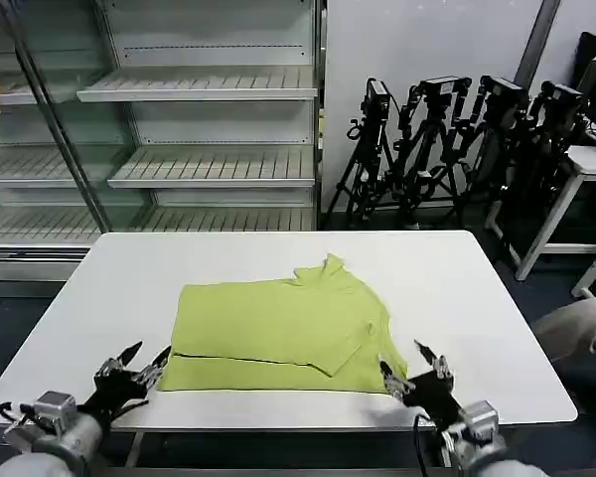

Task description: Fold and organize the clothes.

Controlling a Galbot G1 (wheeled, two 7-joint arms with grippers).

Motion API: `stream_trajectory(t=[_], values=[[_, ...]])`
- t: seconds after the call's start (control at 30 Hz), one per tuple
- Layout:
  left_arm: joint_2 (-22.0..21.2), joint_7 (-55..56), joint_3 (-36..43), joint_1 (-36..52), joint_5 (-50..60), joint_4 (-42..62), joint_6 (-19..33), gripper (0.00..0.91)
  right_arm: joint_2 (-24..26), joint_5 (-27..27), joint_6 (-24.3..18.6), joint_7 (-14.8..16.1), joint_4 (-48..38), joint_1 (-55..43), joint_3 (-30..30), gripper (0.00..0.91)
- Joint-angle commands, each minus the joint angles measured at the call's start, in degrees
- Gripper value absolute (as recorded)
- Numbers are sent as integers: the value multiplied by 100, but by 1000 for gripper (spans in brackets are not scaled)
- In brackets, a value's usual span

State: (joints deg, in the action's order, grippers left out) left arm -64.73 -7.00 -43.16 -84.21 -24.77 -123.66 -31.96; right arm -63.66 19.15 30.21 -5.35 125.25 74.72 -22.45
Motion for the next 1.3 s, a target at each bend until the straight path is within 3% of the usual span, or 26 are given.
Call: stream_trajectory(t=[0.03,0.3,0.5,0.8,1.3], values=[[280,237,1114,1917,-111,1384,35,907,-212,442,296,-492,-1717,-2710,1033,907],[288,322,1636,3163,-276,2626,-105,907,-796,655,292,-706,-3697,-4005,1486,907],[267,330,1850,3634,-277,3291,-108,907,-1255,786,292,-691,-4830,-4745,1525,907],[231,298,1915,3907,-290,3795,-112,907,-1760,505,288,-513,-5748,-5218,1737,907],[242,1,1858,3950,-160,4148,-122,907,-2129,258,287,-458,-6379,-5225,1723,907]])
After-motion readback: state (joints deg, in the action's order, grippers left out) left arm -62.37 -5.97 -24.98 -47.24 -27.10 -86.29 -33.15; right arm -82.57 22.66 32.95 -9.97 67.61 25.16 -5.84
